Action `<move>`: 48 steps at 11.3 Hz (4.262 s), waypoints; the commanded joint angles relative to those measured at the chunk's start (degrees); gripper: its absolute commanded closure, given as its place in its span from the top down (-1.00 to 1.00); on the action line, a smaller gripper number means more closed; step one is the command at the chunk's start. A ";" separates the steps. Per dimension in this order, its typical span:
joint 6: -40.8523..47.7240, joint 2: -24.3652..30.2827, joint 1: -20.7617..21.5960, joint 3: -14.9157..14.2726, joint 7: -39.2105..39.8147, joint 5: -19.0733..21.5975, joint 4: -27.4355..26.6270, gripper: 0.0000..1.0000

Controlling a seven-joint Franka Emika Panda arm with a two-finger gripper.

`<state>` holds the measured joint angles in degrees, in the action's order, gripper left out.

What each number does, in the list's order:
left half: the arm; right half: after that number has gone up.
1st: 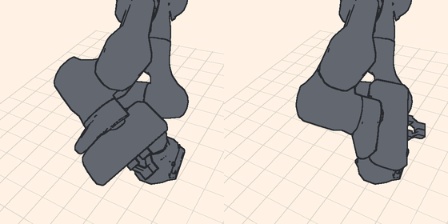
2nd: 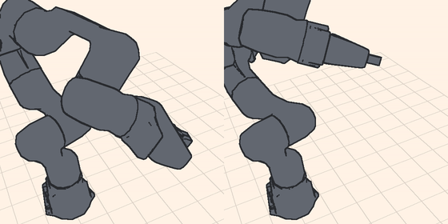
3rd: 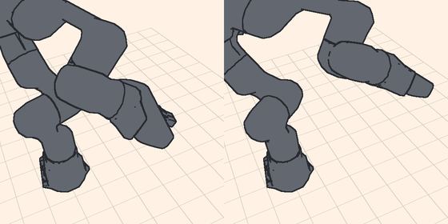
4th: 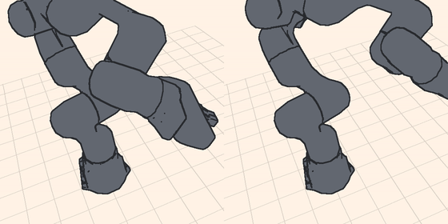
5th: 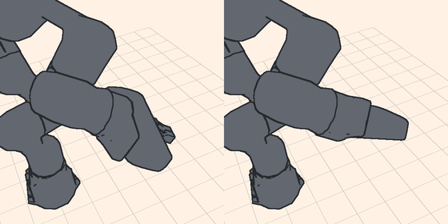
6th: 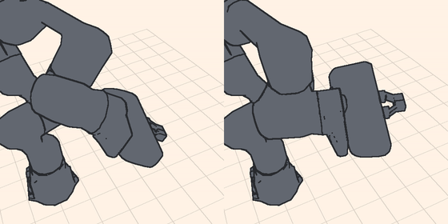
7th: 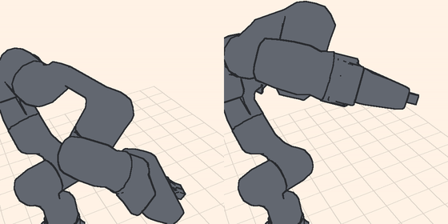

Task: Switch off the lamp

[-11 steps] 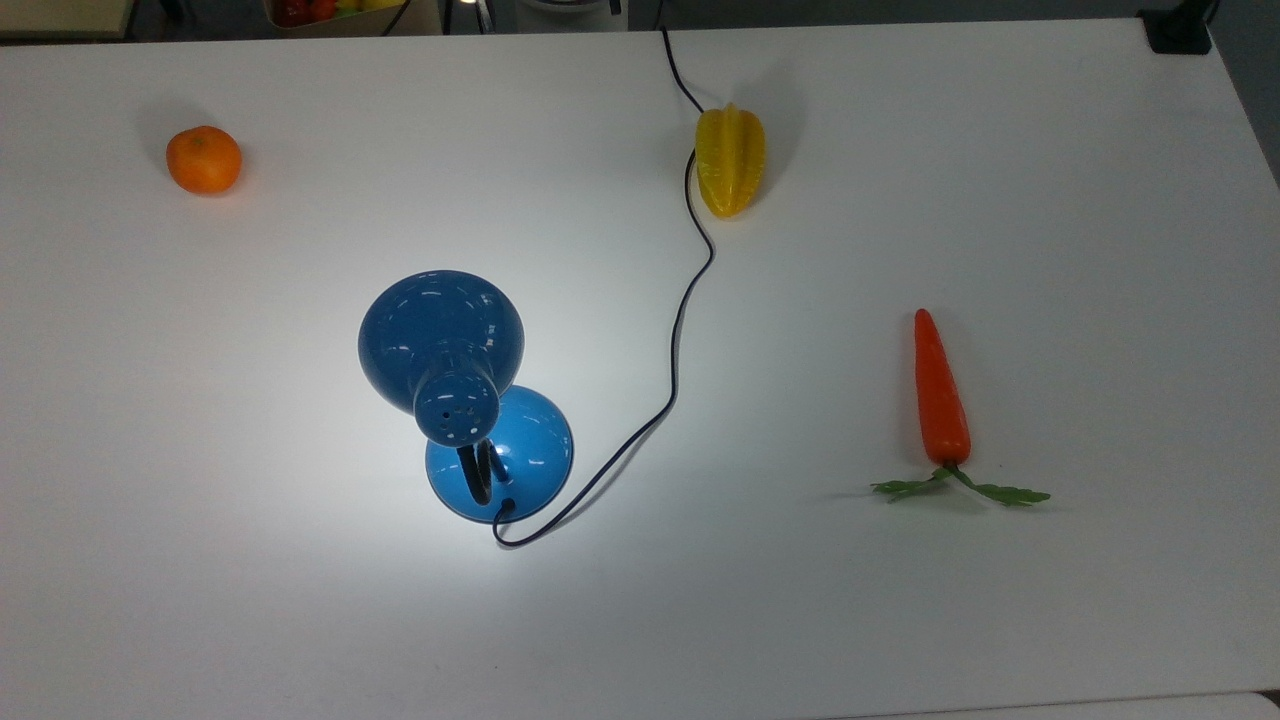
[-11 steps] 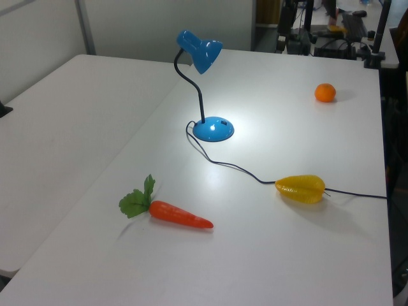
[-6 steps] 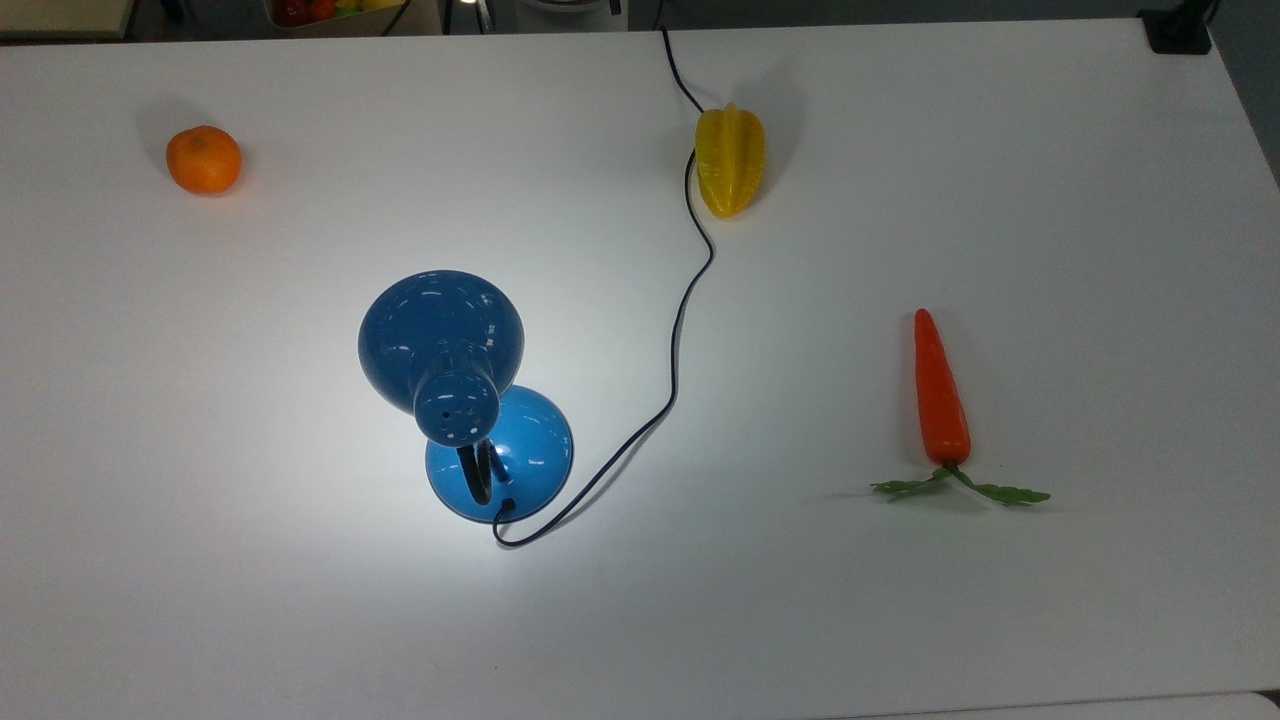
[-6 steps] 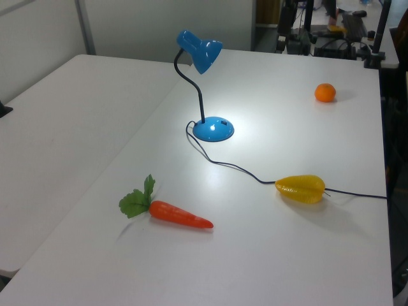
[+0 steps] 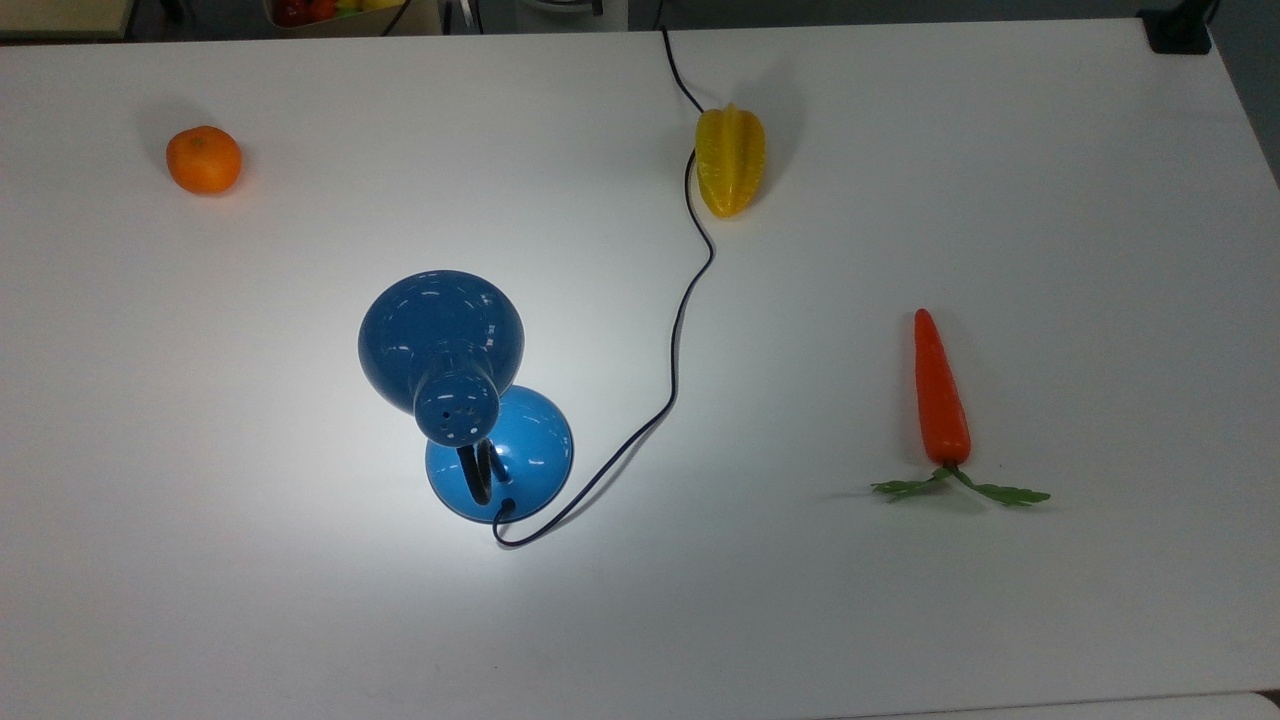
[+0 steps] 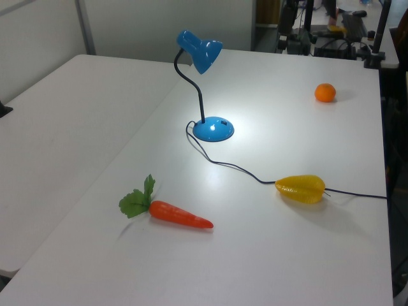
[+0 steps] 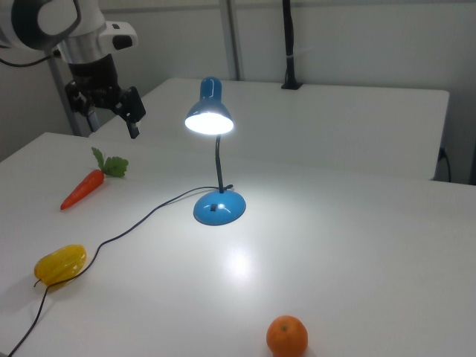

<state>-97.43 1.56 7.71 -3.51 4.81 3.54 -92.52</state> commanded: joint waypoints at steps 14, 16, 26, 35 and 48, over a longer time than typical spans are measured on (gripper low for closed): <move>-2.24 1.16 0.91 -0.71 2.84 0.16 -2.31 -1.00; -1.89 1.08 0.99 -0.71 2.84 0.16 -2.40 -1.00; -19.69 -8.31 -3.05 -1.24 4.51 -3.62 -6.88 -1.00; -35.37 -21.67 -3.93 -1.06 1.96 -9.51 -6.71 -1.00; -39.76 -29.59 -6.83 3.95 -5.07 -15.84 -3.45 -1.00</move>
<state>-135.28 -27.47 1.68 -0.40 1.38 -11.14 -96.16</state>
